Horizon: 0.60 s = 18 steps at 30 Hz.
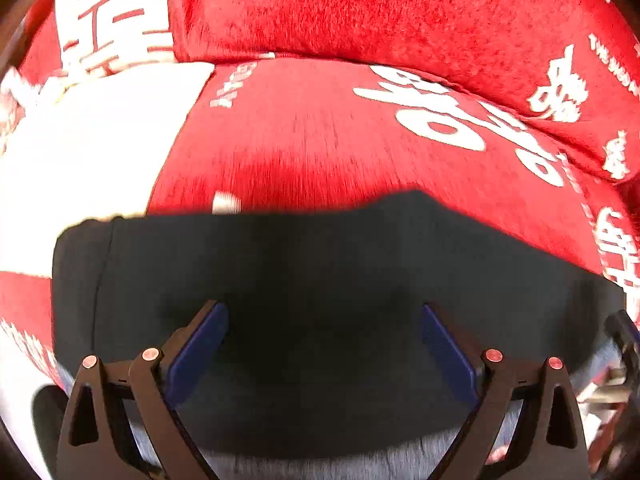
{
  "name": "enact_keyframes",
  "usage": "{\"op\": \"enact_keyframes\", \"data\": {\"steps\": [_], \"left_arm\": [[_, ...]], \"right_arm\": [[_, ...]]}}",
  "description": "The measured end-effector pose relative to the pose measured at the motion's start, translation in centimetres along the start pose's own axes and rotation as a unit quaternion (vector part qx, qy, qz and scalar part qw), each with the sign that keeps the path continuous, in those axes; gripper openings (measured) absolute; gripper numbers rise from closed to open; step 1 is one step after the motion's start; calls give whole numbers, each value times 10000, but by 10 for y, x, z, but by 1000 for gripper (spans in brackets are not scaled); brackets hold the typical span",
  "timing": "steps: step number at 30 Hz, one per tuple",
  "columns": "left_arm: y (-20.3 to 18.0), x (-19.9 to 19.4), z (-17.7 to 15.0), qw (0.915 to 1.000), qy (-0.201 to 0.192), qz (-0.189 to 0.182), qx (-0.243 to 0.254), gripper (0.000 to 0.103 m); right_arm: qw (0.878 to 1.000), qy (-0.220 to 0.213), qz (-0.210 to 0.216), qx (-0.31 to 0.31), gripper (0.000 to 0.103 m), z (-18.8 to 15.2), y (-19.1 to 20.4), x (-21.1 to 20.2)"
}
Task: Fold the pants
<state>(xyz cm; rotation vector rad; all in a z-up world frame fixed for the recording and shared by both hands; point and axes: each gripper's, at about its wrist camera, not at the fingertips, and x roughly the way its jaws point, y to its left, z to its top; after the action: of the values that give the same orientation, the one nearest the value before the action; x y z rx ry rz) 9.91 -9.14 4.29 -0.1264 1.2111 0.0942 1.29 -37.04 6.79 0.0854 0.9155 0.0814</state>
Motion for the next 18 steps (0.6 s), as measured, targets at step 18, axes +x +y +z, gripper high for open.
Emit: {"op": "enact_keyframes", "data": {"steps": [18], "left_arm": [[114,13,-8,9951,132,526,-829,103]], "right_arm": [[9925,1046,-631,-56,92,68,143,139]]}}
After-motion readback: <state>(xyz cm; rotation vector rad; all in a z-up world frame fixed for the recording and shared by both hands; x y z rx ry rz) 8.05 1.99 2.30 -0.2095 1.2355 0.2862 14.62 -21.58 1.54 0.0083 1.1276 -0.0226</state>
